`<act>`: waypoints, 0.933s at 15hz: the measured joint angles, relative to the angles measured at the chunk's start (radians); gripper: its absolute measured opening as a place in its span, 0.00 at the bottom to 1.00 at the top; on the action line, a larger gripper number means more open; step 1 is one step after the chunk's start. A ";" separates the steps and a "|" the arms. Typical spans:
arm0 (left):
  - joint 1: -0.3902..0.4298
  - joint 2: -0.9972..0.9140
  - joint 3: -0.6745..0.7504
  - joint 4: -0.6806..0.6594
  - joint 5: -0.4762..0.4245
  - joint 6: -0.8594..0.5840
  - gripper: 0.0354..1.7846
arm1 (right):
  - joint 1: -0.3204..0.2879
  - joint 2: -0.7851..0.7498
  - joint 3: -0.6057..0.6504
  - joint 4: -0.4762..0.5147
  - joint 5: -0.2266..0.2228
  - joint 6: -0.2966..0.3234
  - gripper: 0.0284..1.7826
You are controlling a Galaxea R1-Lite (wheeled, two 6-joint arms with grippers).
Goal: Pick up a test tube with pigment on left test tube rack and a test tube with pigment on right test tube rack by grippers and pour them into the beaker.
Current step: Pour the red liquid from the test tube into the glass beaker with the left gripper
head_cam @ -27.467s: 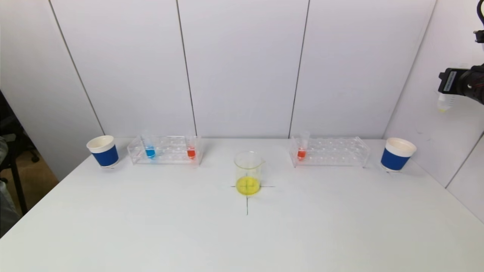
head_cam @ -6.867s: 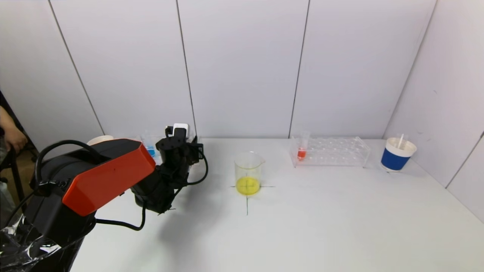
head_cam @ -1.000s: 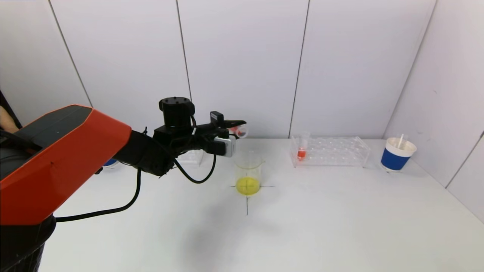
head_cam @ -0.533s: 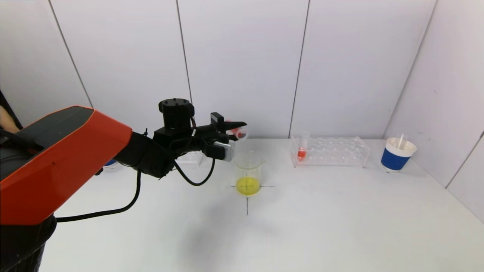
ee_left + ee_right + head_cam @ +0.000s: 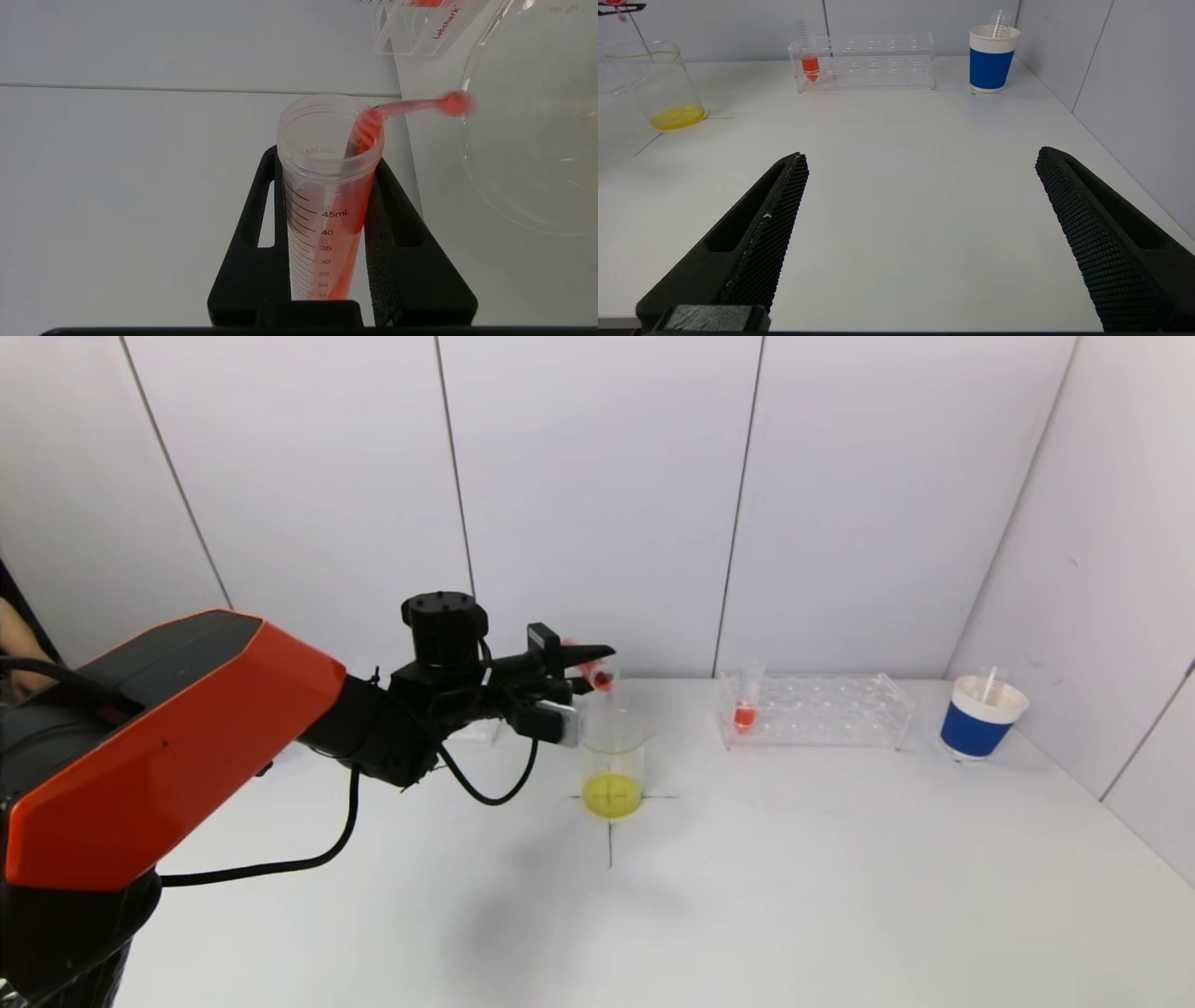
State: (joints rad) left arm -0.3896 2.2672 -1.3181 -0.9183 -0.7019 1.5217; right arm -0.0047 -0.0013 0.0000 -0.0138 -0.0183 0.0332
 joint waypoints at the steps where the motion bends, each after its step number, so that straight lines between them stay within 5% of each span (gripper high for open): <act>1: 0.000 0.004 0.000 -0.001 0.000 0.007 0.24 | 0.000 0.000 0.000 0.000 0.000 0.000 0.99; 14: 0.001 0.014 -0.004 -0.003 -0.001 0.096 0.24 | 0.000 0.000 0.000 0.000 0.000 0.000 0.99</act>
State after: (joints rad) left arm -0.3887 2.2809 -1.3219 -0.9211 -0.7032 1.6174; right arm -0.0047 -0.0013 0.0000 -0.0138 -0.0183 0.0336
